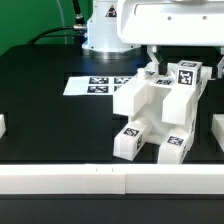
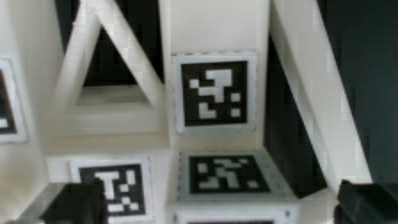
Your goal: Assemble chair
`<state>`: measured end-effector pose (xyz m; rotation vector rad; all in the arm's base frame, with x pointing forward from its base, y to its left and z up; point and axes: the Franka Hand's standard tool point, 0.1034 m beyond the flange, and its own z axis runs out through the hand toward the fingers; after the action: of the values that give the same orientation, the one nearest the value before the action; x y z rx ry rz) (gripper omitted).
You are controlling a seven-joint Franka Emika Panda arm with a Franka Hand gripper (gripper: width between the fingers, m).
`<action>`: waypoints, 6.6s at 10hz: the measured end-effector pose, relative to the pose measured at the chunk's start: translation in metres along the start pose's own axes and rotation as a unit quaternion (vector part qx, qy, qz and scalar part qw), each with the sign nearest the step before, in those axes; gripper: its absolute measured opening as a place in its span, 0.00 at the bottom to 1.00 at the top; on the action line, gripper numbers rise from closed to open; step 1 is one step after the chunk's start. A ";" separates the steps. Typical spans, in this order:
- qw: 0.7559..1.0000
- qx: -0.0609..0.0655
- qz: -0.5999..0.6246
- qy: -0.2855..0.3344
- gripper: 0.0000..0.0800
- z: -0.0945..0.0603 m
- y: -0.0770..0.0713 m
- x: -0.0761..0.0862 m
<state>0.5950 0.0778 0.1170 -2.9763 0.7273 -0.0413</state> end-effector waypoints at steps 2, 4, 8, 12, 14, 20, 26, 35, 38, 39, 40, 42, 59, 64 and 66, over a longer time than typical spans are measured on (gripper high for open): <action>1.000 0.007 -0.011 0.001 0.81 -0.016 0.000 -0.012; 1.000 0.010 -0.014 -0.001 0.81 -0.024 0.003 -0.023; 1.000 0.010 -0.012 0.002 0.81 -0.021 0.004 -0.026; 0.999 0.007 -0.032 -0.005 0.81 -0.014 0.016 -0.096; 1.000 0.007 -0.030 -0.004 0.81 -0.014 0.016 -0.091; 0.998 0.007 -0.054 0.007 0.81 0.009 0.018 -0.152; 0.998 -0.008 -0.063 0.001 0.81 0.032 0.030 -0.167; 0.993 -0.014 -0.119 0.002 0.81 0.041 0.038 -0.148; 0.990 -0.019 -0.142 -0.001 0.81 0.046 0.044 -0.146; 0.988 -0.020 -0.150 -0.001 0.81 0.047 0.046 -0.140; 0.988 -0.019 -0.153 0.001 0.81 0.047 0.046 -0.135; 0.984 -0.017 -0.175 0.004 0.81 0.046 0.045 -0.122; 0.980 -0.034 -0.196 -0.013 0.81 0.081 0.041 -0.137; 0.980 -0.034 -0.197 -0.014 0.81 0.081 0.041 -0.138; 0.979 -0.032 -0.198 -0.014 0.81 0.078 0.036 -0.135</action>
Offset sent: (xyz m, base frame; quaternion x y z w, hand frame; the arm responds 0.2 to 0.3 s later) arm 0.0000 0.0000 0.0000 0.0000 0.0000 0.0000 1.0000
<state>0.4622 0.1138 0.0357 -3.1247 0.1241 0.0028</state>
